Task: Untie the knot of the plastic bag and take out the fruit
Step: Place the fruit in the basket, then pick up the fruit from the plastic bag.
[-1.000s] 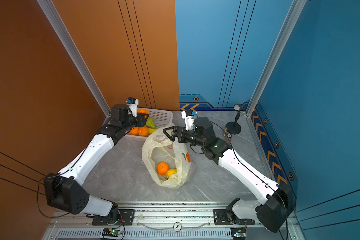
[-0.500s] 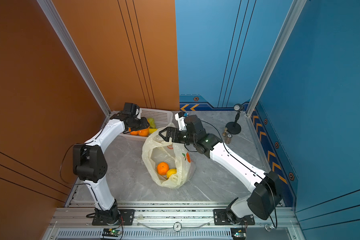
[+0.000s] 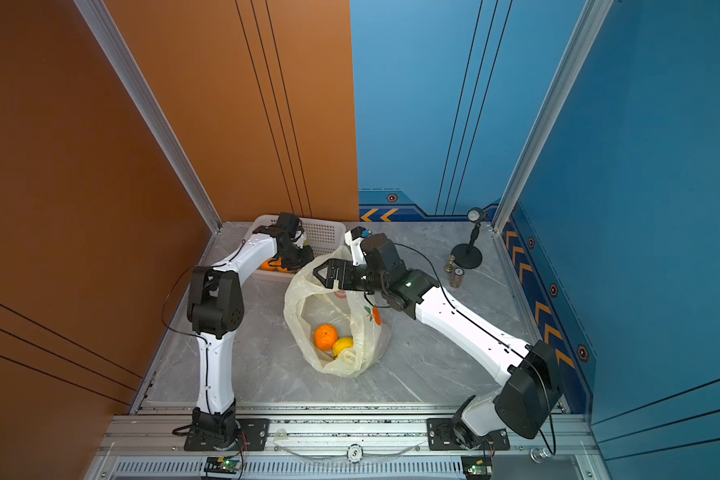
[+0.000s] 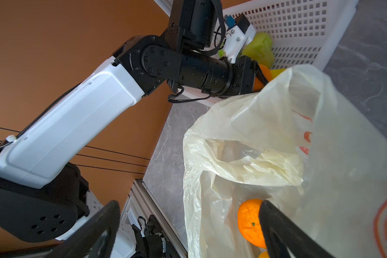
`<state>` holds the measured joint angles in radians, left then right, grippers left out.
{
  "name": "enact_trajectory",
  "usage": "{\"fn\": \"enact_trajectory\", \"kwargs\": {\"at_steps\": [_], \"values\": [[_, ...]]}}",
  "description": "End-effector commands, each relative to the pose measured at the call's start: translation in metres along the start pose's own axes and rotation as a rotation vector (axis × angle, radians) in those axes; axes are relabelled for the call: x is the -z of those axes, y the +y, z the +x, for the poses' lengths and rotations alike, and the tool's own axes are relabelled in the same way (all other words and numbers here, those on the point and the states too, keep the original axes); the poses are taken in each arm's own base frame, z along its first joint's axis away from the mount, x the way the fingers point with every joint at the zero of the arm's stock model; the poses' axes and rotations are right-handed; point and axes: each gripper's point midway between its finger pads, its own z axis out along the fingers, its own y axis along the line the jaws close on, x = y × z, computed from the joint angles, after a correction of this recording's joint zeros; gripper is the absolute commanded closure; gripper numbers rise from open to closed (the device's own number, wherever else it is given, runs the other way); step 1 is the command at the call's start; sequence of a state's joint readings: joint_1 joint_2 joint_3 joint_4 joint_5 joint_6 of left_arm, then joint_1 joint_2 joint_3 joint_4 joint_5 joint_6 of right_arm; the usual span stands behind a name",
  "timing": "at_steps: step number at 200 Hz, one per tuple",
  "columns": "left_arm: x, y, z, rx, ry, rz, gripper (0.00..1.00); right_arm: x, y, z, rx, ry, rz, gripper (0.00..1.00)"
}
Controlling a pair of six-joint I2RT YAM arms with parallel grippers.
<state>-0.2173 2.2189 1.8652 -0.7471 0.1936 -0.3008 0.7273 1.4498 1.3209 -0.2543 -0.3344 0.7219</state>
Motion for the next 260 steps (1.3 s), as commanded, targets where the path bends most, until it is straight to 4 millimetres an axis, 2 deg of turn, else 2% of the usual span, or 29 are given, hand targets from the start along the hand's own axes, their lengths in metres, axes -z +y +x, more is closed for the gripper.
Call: {"fn": "enact_trajectory", "kwargs": {"at_steps": [1, 20, 47, 100, 139, 163, 190, 237, 242, 260], "values": [[0.007, -0.003, -0.001, -0.020, 0.006, -0.003, 0.42, 0.012, -0.001, -0.004, 0.013, -0.032, 0.020, 0.02], [0.017, -0.005, -0.004, -0.031, -0.016, -0.002, 0.30, 0.014, -0.001, -0.005, 0.020, -0.038, 0.021, 0.02], [0.039, -0.009, -0.011, -0.041, -0.062, 0.003, 0.23, 0.016, 0.000, -0.005, 0.031, -0.042, 0.022, 0.02], [0.095, -0.018, -0.016, -0.047, -0.174, 0.027, 0.22, 0.017, -0.001, 0.002, 0.066, -0.036, 0.031, 0.02], [0.152, -0.023, -0.001, -0.041, -0.286, 0.062, 0.23, 0.005, 0.001, 0.023, 0.168, 0.034, 0.074, 0.10], [0.185, -0.026, 0.020, -0.024, -0.364, 0.112, 0.24, -0.007, 0.001, 0.043, 0.238, 0.101, 0.102, 0.19], [0.204, -0.025, 0.061, 0.008, -0.390, 0.140, 0.25, -0.021, -0.008, 0.068, 0.278, 0.172, 0.134, 0.25], [0.203, -0.022, 0.140, 0.065, -0.362, 0.145, 0.27, -0.036, -0.035, 0.105, 0.365, 0.276, 0.247, 0.30], [0.195, -0.019, 0.152, 0.072, -0.340, 0.137, 0.27, -0.037, -0.038, 0.108, 0.369, 0.284, 0.256, 0.31], [0.187, -0.016, 0.178, 0.079, -0.315, 0.122, 0.31, -0.042, -0.049, 0.119, 0.378, 0.316, 0.286, 0.33]]}}
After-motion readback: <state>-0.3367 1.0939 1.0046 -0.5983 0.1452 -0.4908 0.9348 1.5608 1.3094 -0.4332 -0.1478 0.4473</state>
